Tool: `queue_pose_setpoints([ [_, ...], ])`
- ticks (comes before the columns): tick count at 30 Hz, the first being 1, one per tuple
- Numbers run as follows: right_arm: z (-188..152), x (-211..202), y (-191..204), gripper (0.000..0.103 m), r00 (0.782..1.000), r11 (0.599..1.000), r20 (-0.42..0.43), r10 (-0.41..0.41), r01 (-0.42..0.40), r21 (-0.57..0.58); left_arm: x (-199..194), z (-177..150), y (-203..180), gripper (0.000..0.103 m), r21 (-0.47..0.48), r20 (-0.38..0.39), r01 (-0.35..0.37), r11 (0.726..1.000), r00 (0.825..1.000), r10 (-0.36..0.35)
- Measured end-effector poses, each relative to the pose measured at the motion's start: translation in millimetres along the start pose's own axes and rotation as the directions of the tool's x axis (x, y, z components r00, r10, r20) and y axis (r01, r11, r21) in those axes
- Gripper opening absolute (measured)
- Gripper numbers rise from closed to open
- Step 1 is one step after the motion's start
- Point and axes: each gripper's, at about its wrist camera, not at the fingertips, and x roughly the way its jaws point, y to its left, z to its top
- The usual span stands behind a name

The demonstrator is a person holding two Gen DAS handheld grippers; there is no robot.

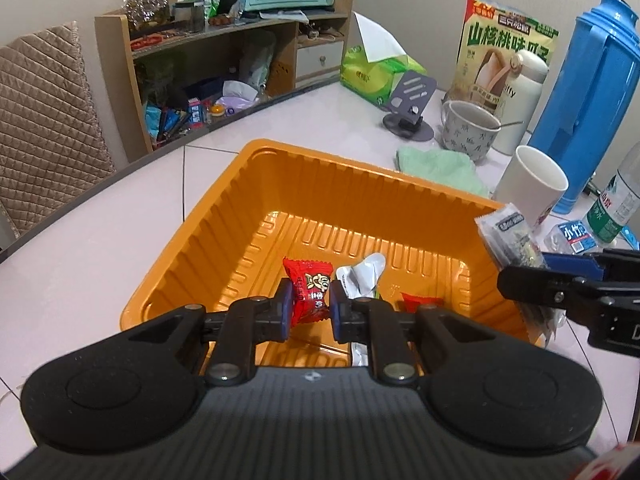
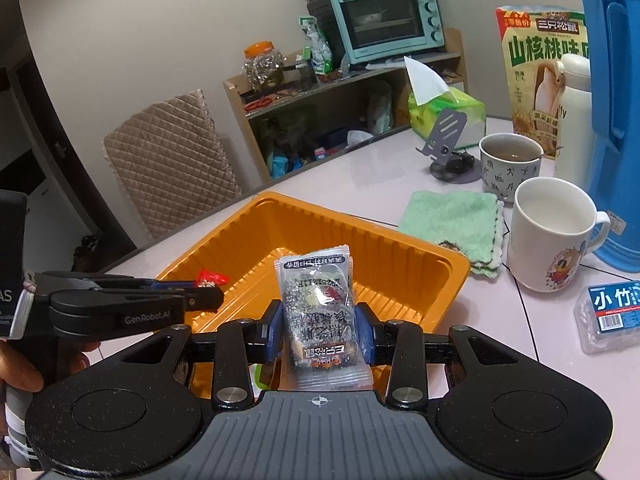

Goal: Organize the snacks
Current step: 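Carry both snacks over the orange tray and release the red candy from the left tool, then lower the nut packet into the tray and open the right tool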

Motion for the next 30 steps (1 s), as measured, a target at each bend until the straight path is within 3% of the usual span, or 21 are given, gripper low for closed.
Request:
queue_pose_setpoints([
  [10, 5, 6, -2, 0.038, 1.0, 1.0, 0.001, -0.005, 0.005, 0.001, 7, 0, 8, 0.017, -0.01, -0.013, -0.004, 1.0, 1.0, 0.003],
  [20, 18, 15, -8, 0.039, 1.0, 1.0, 0.014, -0.006, 0.006, -0.003, -5, 10, 35, 0.017, -0.084, 0.013, -0.033, 0.996, 0.999, 0.034],
  [30, 20, 47, -18, 0.039, 1.0, 0.997, -0.019, -0.014, 0.012, -0.071, -8, 8, 44, 0.017, -0.098, 0.009, -0.044, 0.994, 0.999, 0.046],
])
